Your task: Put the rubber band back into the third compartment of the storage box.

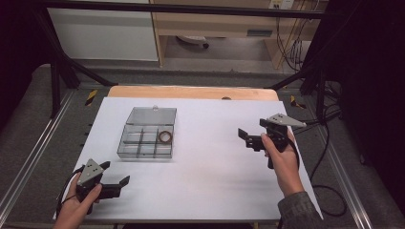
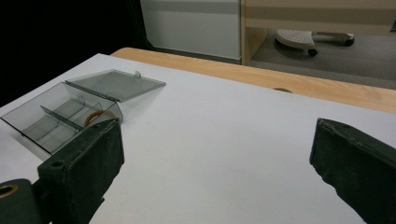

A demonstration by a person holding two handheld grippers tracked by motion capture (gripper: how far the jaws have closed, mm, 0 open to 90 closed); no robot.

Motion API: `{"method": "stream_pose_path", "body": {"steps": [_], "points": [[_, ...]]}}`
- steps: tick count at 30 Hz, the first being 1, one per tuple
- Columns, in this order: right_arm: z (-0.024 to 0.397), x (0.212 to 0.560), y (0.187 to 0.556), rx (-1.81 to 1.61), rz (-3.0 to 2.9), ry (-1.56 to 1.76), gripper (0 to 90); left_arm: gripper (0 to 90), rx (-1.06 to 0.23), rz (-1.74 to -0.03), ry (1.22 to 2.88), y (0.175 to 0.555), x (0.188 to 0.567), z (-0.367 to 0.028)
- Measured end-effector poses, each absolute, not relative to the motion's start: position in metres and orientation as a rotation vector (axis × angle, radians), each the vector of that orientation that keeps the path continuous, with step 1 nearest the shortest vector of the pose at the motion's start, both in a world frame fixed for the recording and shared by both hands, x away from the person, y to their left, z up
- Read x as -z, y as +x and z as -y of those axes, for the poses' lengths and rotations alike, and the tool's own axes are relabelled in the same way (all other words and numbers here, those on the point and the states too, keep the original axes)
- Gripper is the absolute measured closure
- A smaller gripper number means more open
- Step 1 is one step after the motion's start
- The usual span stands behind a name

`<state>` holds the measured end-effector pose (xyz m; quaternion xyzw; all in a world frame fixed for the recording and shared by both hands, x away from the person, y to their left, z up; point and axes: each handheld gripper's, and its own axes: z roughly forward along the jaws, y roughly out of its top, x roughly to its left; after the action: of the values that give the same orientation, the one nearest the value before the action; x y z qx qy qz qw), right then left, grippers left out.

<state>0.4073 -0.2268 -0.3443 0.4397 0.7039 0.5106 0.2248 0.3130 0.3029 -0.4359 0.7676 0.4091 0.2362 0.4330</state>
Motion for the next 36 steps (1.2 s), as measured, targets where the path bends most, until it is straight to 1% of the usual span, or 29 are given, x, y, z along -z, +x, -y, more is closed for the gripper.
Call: {"method": "stream_pose_path", "body": {"steps": [10,21,28,36], "points": [[0.259,0.365,0.385,-1.423,-1.874,1.244,4.5,7.4,-0.598,-1.018,1.896,0.311,0.435,-0.302],[0.274,0.390,0.362,-1.427,-1.839,1.273,6.0,7.5,-0.593,-1.039,1.869,0.308,0.433,-0.304],[0.284,0.403,0.345,-1.442,-1.809,1.302,4.8,7.4,-0.591,-1.048,1.853,0.306,0.431,-0.304],[0.286,0.419,0.331,-1.435,-1.844,1.342,3.8,7.4,-0.594,-1.054,1.832,0.306,0.430,-0.305]]}}
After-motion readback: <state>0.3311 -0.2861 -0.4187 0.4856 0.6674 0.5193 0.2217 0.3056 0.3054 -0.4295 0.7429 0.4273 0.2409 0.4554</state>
